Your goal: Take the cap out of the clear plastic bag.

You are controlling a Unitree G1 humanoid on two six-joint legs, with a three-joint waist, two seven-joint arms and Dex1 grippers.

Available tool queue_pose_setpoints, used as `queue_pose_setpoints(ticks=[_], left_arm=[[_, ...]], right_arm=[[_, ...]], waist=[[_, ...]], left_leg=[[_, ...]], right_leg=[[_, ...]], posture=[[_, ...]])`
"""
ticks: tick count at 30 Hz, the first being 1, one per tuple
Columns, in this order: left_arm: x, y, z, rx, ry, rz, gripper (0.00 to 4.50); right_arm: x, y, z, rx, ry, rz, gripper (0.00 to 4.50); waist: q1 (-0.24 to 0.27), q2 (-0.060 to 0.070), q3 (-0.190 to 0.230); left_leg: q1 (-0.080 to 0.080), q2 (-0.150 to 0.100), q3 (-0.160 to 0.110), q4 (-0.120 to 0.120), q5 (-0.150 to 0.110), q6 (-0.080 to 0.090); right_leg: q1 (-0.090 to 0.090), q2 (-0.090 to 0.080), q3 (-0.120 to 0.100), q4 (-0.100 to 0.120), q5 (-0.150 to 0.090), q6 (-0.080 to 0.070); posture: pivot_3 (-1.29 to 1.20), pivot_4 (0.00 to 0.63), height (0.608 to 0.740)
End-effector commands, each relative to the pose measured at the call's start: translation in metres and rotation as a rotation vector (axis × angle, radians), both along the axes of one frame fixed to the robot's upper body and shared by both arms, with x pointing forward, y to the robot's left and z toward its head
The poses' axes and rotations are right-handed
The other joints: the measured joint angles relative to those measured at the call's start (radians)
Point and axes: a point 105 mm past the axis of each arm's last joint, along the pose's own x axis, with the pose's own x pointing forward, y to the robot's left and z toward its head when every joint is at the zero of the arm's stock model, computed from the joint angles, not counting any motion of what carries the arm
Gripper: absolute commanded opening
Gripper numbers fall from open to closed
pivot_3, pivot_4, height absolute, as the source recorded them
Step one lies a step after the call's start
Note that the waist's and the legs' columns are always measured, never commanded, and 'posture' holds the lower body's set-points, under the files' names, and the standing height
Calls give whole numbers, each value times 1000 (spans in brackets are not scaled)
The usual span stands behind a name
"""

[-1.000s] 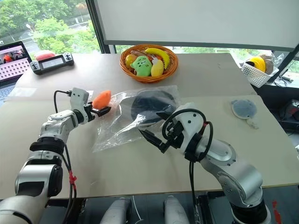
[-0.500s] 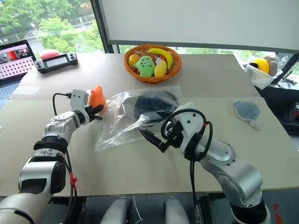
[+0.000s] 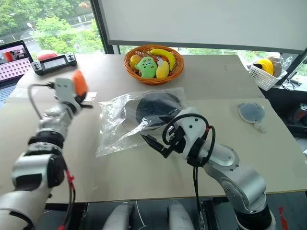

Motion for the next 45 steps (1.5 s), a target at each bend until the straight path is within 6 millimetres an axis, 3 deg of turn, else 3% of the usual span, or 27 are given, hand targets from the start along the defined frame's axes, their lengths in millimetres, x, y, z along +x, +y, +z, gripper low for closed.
queue_pose_setpoints(ticks=[1,6,15,17,19,20,27,33,41,45], left_arm=[[-2,11,-7,128,61,106,69],[-3,7,-33,245,188,131,69],[-6,-1,-59,330,301,120,69],[-7,1,-62,344,316,125,1005],[-9,3,-65,352,331,129,1472],[-9,4,-65,353,334,131,2002],[-17,25,-63,293,328,219,4411],[-21,39,-50,221,261,277,4461],[3,-7,-20,72,122,6,4461],[4,-17,-13,-6,112,-127,4461]], right_arm=[[-7,2,12,19,-60,6,4500],[-9,4,22,2,-115,11,4500],[-9,3,40,24,-174,8,4500],[-9,2,41,30,-179,5,4500],[-9,2,43,35,-181,3,4500],[-9,2,43,36,-182,3,4500],[-9,2,44,45,-181,-5,4500],[-8,1,44,47,-178,-7,4500],[-7,1,43,45,-172,1,4500],[-8,-1,43,36,-167,4,4500]], waist=[[2,0,0],[4,0,0],[-2,-1,0],[-3,-1,0],[-3,-1,0],[-3,-1,0],[-3,-1,0],[-8,-1,0],[9,-1,0],[7,-1,0]], left_leg=[[0,-1,0,0,0,0],[-1,-1,0,0,0,0],[-1,-1,0,0,0,0],[-1,0,0,0,0,0],[-1,0,0,0,0,0],[-1,-1,0,0,0,0],[0,-1,0,0,0,0],[0,0,0,0,0,0],[-1,0,0,1,0,0],[-1,0,0,0,0,0]], right_leg=[[0,-1,0,0,0,0],[0,0,-1,1,0,0],[-1,0,-1,1,0,-1],[-1,0,-1,1,0,-1],[-1,0,-1,1,0,-1],[-1,0,-1,1,0,-1],[0,-1,-1,2,0,0],[0,0,-1,2,0,-1],[0,0,-1,2,1,-3],[0,0,-1,1,2,-3]], posture=[[0,150,735],[0,150,735],[0,150,735],[0,150,735],[0,150,735],[0,150,735],[0,150,735],[0,150,735],[0,150,735],[0,150,735]])
